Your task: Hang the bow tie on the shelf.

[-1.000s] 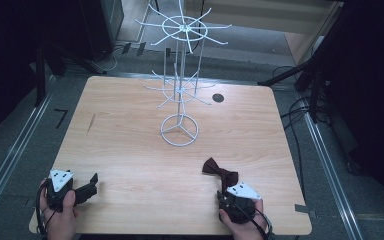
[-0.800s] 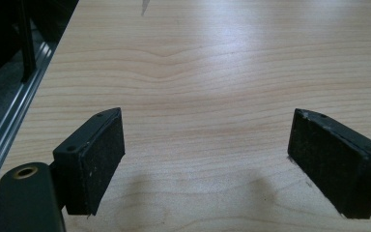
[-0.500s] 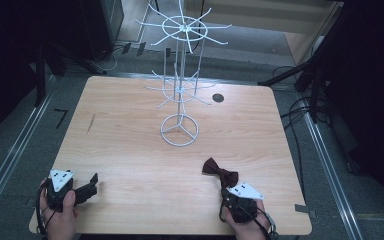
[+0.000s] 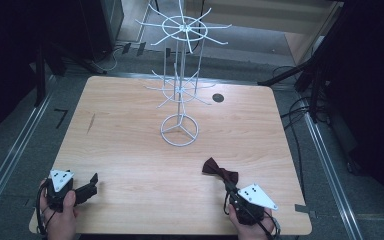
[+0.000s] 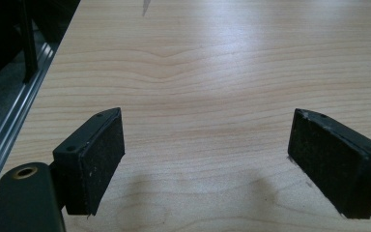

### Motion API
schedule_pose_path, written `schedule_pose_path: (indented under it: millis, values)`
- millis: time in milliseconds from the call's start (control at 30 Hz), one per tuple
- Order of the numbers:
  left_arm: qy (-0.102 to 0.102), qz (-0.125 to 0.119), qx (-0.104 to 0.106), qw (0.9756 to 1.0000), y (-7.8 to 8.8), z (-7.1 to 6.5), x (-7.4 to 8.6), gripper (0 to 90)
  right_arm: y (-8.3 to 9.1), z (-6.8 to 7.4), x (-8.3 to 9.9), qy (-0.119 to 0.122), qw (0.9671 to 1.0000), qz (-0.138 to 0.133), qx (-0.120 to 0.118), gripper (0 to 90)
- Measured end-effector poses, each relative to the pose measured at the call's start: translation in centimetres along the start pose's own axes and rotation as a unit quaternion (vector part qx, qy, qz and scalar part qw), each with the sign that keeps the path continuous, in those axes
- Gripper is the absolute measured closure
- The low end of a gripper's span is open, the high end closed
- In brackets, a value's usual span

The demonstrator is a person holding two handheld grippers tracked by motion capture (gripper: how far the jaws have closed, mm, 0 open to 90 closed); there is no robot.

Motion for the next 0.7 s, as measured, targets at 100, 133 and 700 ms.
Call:
schedule_pose_path:
  millis: [100, 133, 700]
  values:
    - [0.001, 0.0, 0.0, 1.0, 0.0, 0.0, 0.0, 13.6, 0.5, 0.2, -0.9, 0.011, 0.9997, -0.019, 0.006, 90.0]
    - [0.001, 0.0, 0.001, 1.0, 0.0, 0.0, 0.0, 13.6, 0.7, 0.1, -1.3, 0.015, 0.9996, -0.024, 0.007, 90.0]
    - [0.004, 0.004, 0.004, 1.0, -0.1, 0.1, 0.0, 13.6, 2.0, 1.3, -6.2, 0.059, 0.9949, -0.08, 0.018, 90.0]
Point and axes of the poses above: each handheld gripper's, and its own axes: y roughly backward along the jaws, x roughly out of its underside, z roughly to its left, the point moved 3 cm from there along -y, roughly forward along the jaws, and after that the axes turned 6 degrees about -x, right-handed, at the moved point
